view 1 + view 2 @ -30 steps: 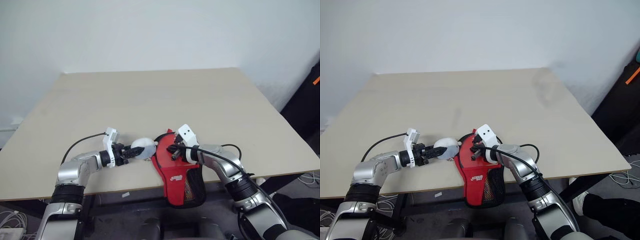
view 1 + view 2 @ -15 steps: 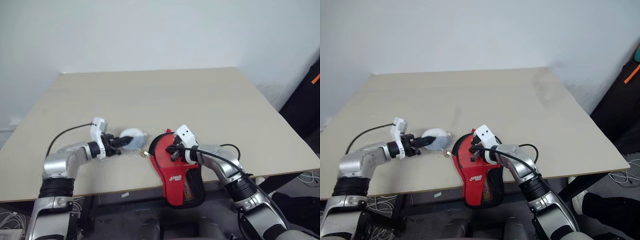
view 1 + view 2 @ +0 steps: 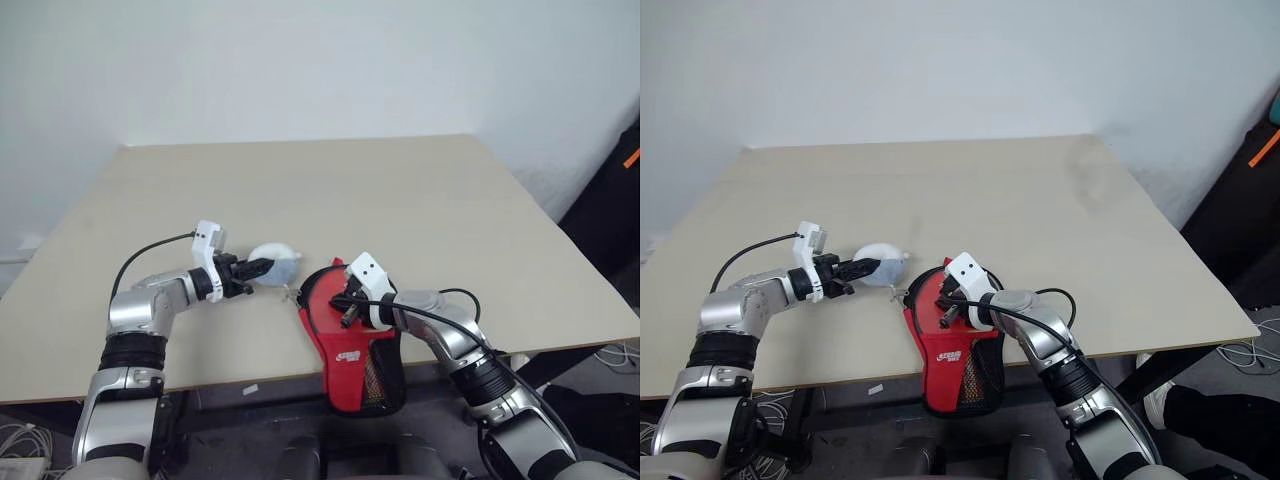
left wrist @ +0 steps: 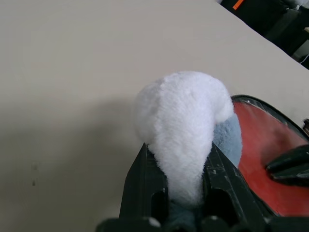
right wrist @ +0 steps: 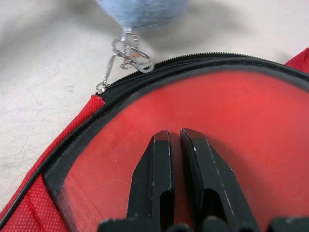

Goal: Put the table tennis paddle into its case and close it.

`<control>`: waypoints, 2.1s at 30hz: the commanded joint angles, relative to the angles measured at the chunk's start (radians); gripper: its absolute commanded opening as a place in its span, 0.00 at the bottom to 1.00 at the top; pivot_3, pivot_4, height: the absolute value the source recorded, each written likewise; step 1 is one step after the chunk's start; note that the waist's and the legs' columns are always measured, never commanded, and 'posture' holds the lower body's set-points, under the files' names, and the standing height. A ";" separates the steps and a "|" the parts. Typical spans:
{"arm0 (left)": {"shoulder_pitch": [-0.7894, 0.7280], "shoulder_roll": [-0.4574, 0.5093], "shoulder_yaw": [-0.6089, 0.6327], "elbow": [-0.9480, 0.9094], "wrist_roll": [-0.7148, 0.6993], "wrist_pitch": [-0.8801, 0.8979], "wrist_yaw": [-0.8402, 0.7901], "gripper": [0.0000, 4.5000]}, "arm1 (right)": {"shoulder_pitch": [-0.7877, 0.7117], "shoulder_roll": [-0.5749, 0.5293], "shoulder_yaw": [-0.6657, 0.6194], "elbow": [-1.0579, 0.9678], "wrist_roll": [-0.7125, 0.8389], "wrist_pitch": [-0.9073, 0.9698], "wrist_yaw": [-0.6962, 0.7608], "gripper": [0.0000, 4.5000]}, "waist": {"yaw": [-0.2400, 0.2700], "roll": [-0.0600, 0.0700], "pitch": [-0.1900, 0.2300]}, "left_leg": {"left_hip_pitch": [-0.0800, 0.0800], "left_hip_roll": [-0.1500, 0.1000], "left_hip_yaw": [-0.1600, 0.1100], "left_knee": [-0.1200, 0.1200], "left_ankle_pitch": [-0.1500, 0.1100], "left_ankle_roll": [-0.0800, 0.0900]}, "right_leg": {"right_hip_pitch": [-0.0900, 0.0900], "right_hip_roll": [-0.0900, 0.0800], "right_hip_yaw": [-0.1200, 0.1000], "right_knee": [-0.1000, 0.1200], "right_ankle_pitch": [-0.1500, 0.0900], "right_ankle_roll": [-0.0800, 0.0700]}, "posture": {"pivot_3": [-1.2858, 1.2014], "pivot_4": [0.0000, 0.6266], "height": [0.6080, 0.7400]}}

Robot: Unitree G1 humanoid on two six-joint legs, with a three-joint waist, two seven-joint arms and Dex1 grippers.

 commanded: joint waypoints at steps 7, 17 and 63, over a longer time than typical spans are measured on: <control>-0.216 -0.062 -0.007 0.157 0.078 -0.142 0.022 0.09 | 0.016 -0.003 0.030 -0.002 -0.011 0.022 0.015 0.08 | 0.000 0.000 0.000 | 0.000 0.000 0.000 0.000 0.000 0.000 | 0.000 0.000 0.000 0.000 0.000 0.000 | 0.52 0.00 0.68; -0.406 -0.161 -0.036 0.440 0.196 -0.337 0.099 0.09 | 0.012 0.003 0.035 0.002 -0.013 0.020 0.017 0.08 | 0.002 -0.002 0.000 | -0.001 -0.001 0.000 0.001 0.000 0.000 | 0.000 0.000 0.000 0.000 -0.001 0.002 | 0.52 0.00 0.68; -0.497 -0.402 -0.230 0.489 0.421 -0.445 -0.293 0.57 | 0.021 -0.006 0.034 -0.052 -0.010 0.056 0.004 0.08 | 0.002 -0.003 0.000 | -0.002 -0.002 -0.002 0.002 0.000 0.001 | 0.001 -0.001 -0.001 0.000 -0.001 0.003 | 0.52 0.00 0.68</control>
